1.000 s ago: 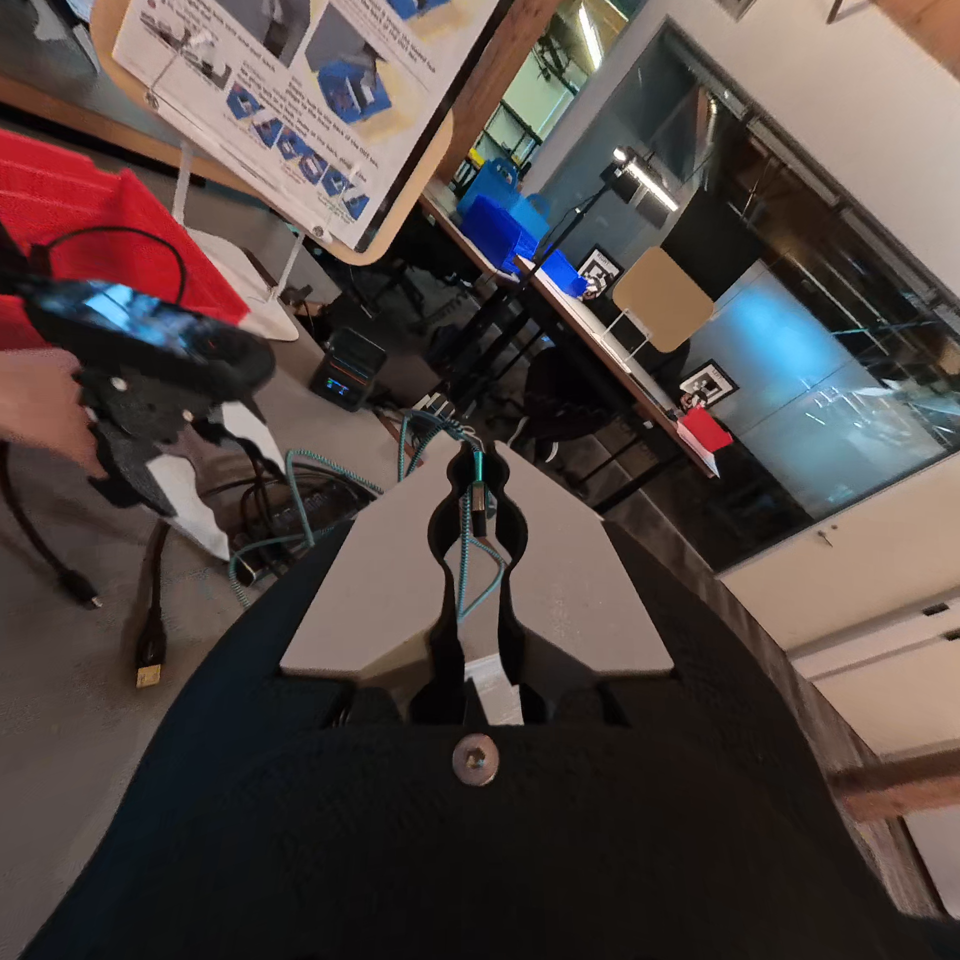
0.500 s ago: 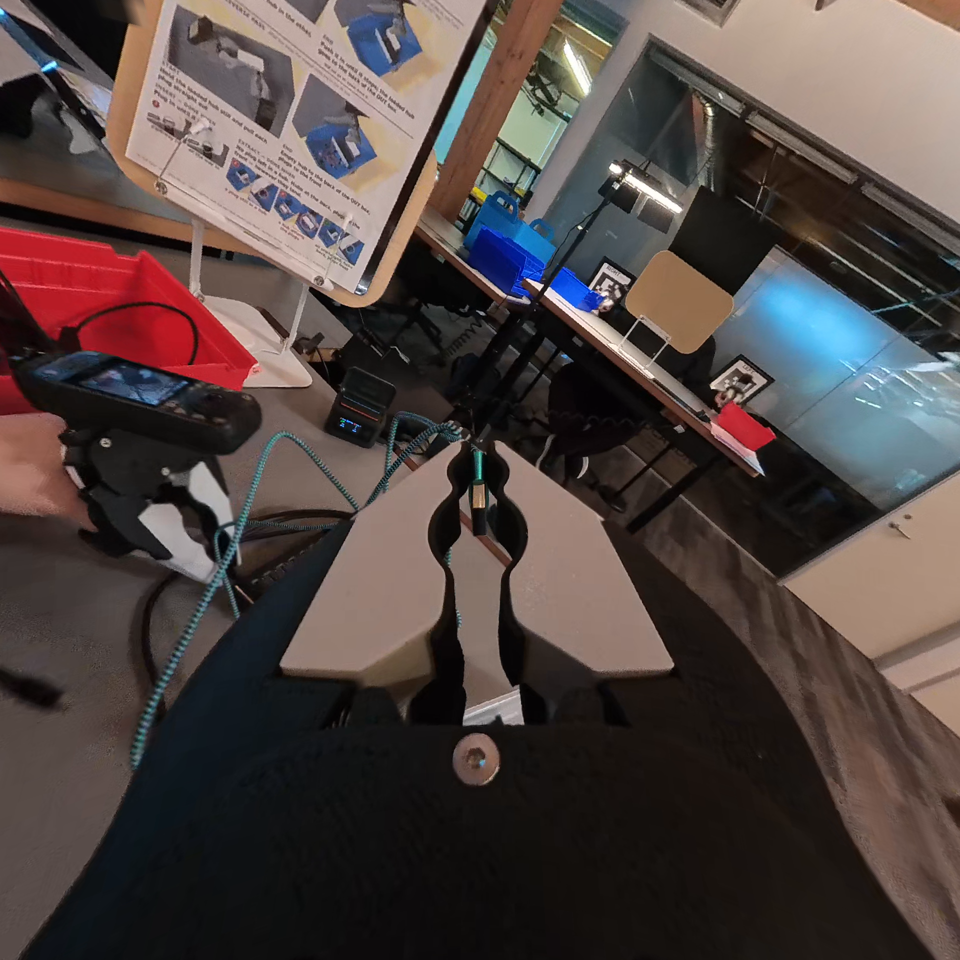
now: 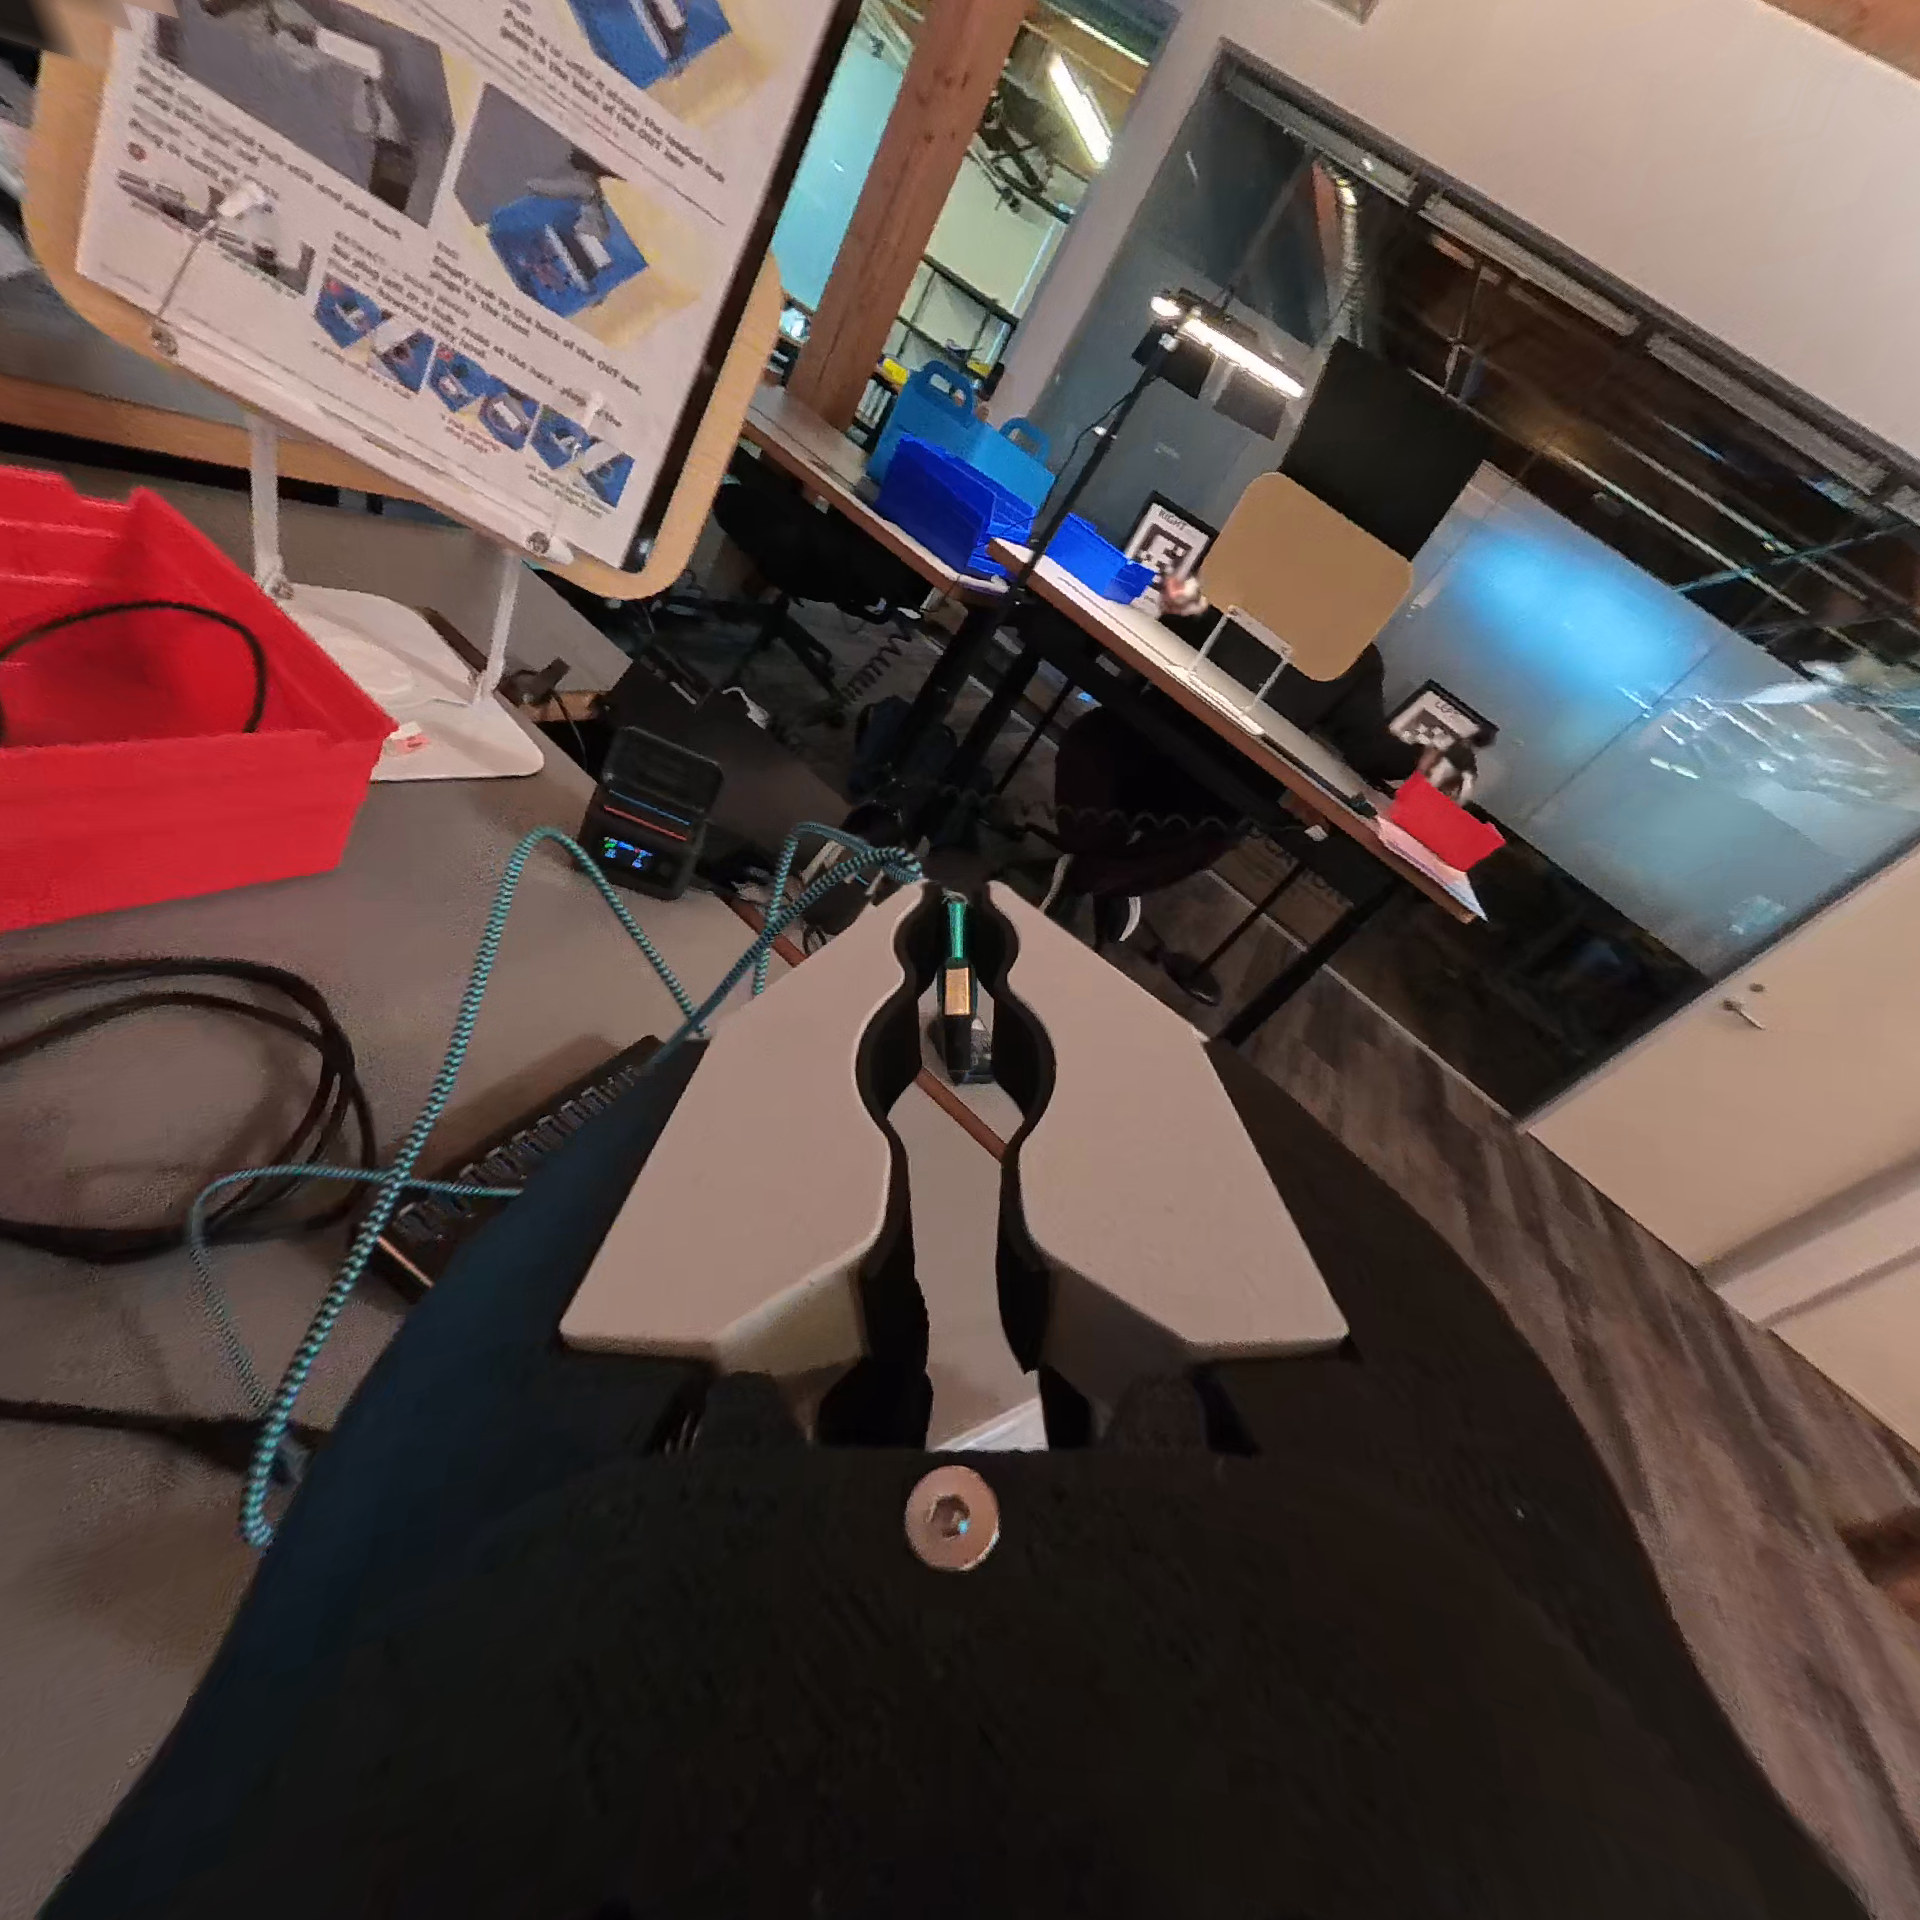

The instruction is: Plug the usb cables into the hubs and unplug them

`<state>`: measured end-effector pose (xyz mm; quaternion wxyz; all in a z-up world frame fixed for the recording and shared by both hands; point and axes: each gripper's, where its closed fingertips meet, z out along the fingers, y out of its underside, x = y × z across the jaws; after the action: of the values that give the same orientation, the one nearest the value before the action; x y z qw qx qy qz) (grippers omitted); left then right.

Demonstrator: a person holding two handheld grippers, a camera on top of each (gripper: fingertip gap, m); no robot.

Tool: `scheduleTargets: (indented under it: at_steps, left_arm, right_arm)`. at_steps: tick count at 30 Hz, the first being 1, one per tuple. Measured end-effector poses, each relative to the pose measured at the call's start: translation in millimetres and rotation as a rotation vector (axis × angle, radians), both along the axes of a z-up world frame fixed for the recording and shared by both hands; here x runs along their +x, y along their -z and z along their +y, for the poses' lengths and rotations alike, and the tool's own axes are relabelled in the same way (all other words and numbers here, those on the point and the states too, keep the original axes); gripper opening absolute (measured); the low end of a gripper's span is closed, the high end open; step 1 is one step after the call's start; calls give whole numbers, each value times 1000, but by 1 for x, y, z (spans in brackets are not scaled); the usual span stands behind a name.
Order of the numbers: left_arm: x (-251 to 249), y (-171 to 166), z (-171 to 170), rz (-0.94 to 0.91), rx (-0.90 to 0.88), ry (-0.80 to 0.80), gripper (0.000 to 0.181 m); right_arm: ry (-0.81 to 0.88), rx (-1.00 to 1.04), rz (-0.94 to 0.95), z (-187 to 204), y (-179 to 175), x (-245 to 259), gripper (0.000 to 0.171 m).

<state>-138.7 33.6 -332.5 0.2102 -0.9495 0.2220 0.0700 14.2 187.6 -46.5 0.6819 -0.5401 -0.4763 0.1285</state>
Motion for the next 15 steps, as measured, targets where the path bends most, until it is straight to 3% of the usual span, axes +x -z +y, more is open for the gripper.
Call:
scheduleTargets:
  at_steps: [1,3,7,9,11,15]
  left_arm:
    - [4,-14,4,-22,55,18,56]
    - [18,-55,16,-100,233,80,68]
    - [51,-163,31,-207,684,338,48]
    - [64,-195,33,-191,823,457,37]
    - [82,-204,37,-186,862,579,32]
    - [101,-175,58,-146,750,671,34]
  right_arm:
    - [-20,12,-24,-2,2,-4,4]
    - [-46,46,-87,-5,8,-9,4]
    - [-200,234,-337,-35,36,-27,4]
    - [-289,353,-497,-56,59,-35,4]
    - [-335,400,-614,-71,78,-42,3]
    - [-407,393,-722,-92,99,-47,4]
